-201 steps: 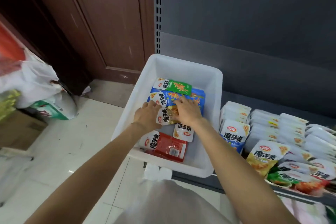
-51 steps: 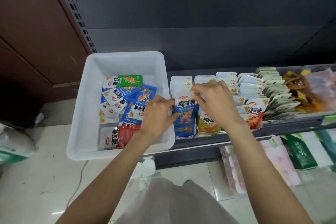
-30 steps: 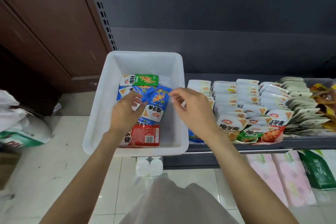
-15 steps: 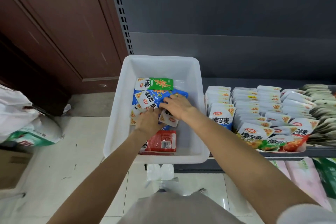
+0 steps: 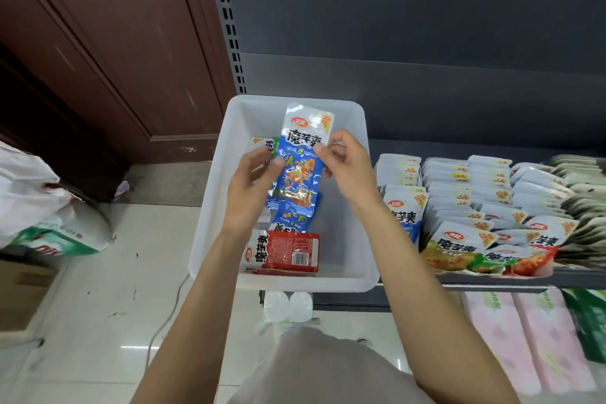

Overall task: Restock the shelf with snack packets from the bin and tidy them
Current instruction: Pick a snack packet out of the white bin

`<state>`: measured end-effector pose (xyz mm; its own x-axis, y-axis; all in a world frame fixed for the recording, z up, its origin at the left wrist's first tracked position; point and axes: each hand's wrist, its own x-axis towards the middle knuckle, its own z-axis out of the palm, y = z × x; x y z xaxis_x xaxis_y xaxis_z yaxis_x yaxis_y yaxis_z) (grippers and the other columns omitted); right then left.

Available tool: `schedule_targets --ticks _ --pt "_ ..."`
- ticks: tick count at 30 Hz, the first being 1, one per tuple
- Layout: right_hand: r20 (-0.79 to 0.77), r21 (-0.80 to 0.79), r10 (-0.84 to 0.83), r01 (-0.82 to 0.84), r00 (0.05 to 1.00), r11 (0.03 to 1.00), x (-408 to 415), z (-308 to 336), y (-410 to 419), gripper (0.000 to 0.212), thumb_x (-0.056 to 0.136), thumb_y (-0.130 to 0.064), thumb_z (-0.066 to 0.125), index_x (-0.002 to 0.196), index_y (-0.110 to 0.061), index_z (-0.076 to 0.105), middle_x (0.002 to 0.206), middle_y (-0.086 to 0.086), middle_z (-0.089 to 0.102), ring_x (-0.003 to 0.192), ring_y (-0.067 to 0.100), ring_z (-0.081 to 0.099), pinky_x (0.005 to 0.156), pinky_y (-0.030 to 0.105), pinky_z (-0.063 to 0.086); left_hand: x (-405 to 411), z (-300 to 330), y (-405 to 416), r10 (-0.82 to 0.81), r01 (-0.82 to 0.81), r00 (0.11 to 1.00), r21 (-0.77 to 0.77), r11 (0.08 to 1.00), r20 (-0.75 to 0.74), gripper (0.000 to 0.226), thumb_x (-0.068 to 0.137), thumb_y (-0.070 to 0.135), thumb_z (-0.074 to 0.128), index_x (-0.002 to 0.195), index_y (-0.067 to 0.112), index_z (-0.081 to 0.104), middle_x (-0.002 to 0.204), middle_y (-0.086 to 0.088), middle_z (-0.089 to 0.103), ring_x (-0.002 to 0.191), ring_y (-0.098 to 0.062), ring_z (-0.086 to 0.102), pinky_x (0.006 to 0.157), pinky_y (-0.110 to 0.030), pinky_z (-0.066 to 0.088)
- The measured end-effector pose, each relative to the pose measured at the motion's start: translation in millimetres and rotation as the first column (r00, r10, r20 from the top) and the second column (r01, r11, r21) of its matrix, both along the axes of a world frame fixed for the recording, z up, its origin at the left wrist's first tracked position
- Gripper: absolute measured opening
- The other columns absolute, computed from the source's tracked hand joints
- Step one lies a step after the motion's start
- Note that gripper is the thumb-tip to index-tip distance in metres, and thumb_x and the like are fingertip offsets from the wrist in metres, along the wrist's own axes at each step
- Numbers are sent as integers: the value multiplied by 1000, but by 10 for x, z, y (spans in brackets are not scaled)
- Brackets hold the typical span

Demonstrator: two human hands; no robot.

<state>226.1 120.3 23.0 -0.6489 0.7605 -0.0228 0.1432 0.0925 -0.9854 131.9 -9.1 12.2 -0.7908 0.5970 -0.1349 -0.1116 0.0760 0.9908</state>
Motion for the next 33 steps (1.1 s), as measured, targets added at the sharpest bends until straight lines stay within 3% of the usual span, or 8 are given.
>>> schedule_targets --ticks 6,9,12,16,23,26,29,33 --pt "-128 -24 -85 82 988 996 492 309 -96 20 89 -9 63 101 -18 49 85 -5 66 73 5 62 59 21 48 309 182 93 -229 229 973 -3 973 -38 19 82 9 69 99 13 63 95 -3 72 85 -16 69 78 -42 57" --pt "-134 146 -93 112 987 983 892 552 -43 41 85 -7 67 113 -29 48 99 -9 69 85 7 66 69 21 52 566 252 208 -392 395 912 1 919 -123 20 81 9 71 96 20 62 95 2 71 85 -15 69 77 -38 57" --pt "7 368 -74 66 997 928 1257 684 114 38 86 -6 67 106 -35 51 90 -19 66 81 -1 63 69 16 49 829 203 388 -499 492 829 -98 865 -252 24 81 20 73 100 23 59 91 8 71 81 -11 68 74 -33 56" --pt "229 564 -153 -2 961 826 1524 554 303 11 90 -18 63 100 -18 59 74 -17 61 78 2 62 73 27 51 1011 29 569 -511 419 745 -296 858 -428 28 79 31 73 102 18 64 89 5 72 82 -10 66 77 -36 53" --pt "384 782 -255 -166 887 600 1681 404 465 12 85 -18 69 95 -13 67 79 3 69 79 26 61 72 32 41 1179 -116 748 -530 275 638 -477 835 -559 28 79 33 73 97 13 66 87 -4 70 84 -22 63 72 -34 49" --pt "461 792 -263 -260 847 552 1648 336 533 11 86 -21 67 92 -13 69 87 5 71 90 28 58 79 37 42 1189 -103 810 -481 144 511 -481 865 -712 35 73 33 77 96 11 65 90 -6 65 90 -25 54 74 -32 38" --pt "507 793 -278 -315 816 521 1586 225 551 10 85 -23 66 88 -16 72 91 3 68 92 28 53 79 36 39 1170 -66 838 -389 101 511 -396 913 -767 30 72 30 79 97 18 67 96 0 63 90 -22 53 78 -31 37" --pt "562 780 -322 -358 762 514 1535 134 522 15 88 -24 63 96 -16 73 101 5 62 99 27 48 84 37 39 1167 -164 830 -395 30 389 -417 909 -833 21 72 22 79 90 15 71 98 -1 61 90 -25 56 79 -36 43"
